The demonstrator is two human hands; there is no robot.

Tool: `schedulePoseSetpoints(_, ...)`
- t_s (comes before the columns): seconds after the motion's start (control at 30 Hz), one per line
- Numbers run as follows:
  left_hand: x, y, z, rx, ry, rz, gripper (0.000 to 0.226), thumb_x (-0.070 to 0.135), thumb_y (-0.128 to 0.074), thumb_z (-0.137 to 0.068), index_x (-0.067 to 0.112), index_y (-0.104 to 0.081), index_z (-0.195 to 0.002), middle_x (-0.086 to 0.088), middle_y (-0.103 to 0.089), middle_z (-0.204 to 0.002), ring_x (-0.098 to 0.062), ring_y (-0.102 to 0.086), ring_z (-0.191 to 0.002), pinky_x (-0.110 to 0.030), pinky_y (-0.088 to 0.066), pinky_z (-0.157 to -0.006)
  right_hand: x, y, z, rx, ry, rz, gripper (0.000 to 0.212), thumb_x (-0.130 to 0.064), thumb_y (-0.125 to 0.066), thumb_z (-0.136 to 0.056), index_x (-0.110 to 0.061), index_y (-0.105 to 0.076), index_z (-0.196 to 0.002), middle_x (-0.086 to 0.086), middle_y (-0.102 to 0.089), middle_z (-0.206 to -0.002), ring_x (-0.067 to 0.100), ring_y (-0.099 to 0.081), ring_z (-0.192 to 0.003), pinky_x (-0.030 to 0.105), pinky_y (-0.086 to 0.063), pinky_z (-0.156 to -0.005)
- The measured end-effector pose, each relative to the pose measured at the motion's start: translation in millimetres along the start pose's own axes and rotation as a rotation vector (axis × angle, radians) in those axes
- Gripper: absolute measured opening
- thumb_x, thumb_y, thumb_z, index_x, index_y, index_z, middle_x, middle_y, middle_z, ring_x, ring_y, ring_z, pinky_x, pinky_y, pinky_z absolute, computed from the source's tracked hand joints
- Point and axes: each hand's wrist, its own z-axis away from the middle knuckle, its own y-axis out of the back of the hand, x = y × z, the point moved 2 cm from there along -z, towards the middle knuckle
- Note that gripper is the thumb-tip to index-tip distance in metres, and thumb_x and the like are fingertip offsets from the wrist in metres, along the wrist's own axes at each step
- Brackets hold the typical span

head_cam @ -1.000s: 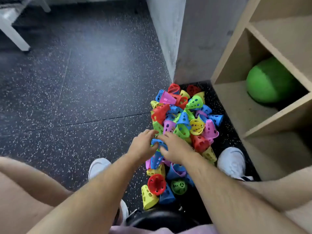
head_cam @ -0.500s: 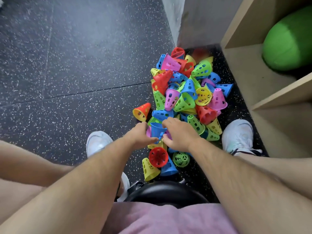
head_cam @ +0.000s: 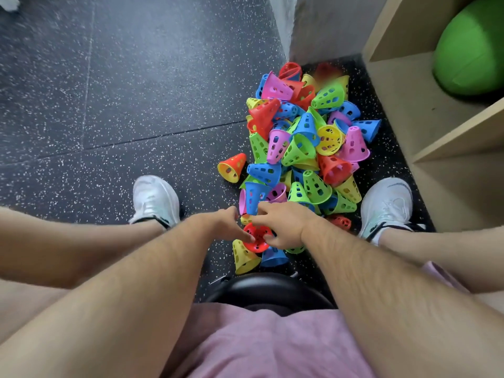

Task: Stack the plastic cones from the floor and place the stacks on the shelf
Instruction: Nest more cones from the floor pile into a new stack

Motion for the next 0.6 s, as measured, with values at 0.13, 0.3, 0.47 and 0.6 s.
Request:
schedulePoseSetpoints(0.13, -3, -7, 0, -0.058, -0.012, 0.064, 0.089, 0.054, -0.09, -0.071, 0.022, -0.041, -0.139, 0.001, -0.054, -0.122, -0.022, -0.06, -0.109, -0.041, -0.056, -0.089, -4, -3, -6, -0.088, 0.019, 0.011, 0.029, -0.037, -0.055, -0.088, -0.029, -0.062, -0.115, -0.004, -0.051, -0.111, 0.02, -0.06, -0.095, 0.036, -0.051, -0.07)
schedulePoseSetpoints(0.3, -12, -10, -2, -0.213, 0.025, -0.001, 0.118, 0.069, -0.091, -0.037, 0.024, -0.04, -0.133, -0.001, -0.057, -0.125, -0.024, -0.064, -0.108, -0.047, -0.06, -0.091, -7, -10, -15, -0.083, 0.012, 0.018, 0.032, -0.037, -0.057, -0.084, -0.024, -0.061, -0.114, -0.007, -0.055, -0.105, 0.018, -0.059, -0.096, 0.03, -0.041, -0.064)
schedulePoseSetpoints(0.47, -13, -23, -13, -0.202, -0.062, -0.003, 0.108, 0.06, -0.098, -0.043, 0.027, -0.045, -0.131, 0.002, -0.06, -0.124, -0.022, -0.065, -0.108, -0.046, -0.063, -0.087, -8, -16, -13, -0.049, -0.036, 0.053, 0.057, -0.06, -0.064, -0.08, -0.018, -0.054, -0.118, -0.005, -0.05, -0.109, 0.018, -0.056, -0.091, 0.031, -0.039, -0.062)
schedulePoseSetpoints(0.6, -16, -36, -20, -0.159, -0.074, 0.081, 0.102, 0.051, -0.102, -0.042, 0.021, -0.047, -0.122, -0.002, -0.063, -0.12, -0.021, -0.065, -0.107, -0.045, -0.06, -0.094, -12, -30, -14, -0.007, -0.103, 0.057, 0.058, -0.06, -0.062, -0.087, -0.015, -0.053, -0.123, 0.0, -0.051, -0.117, 0.021, -0.059, -0.099, 0.033, -0.041, -0.064)
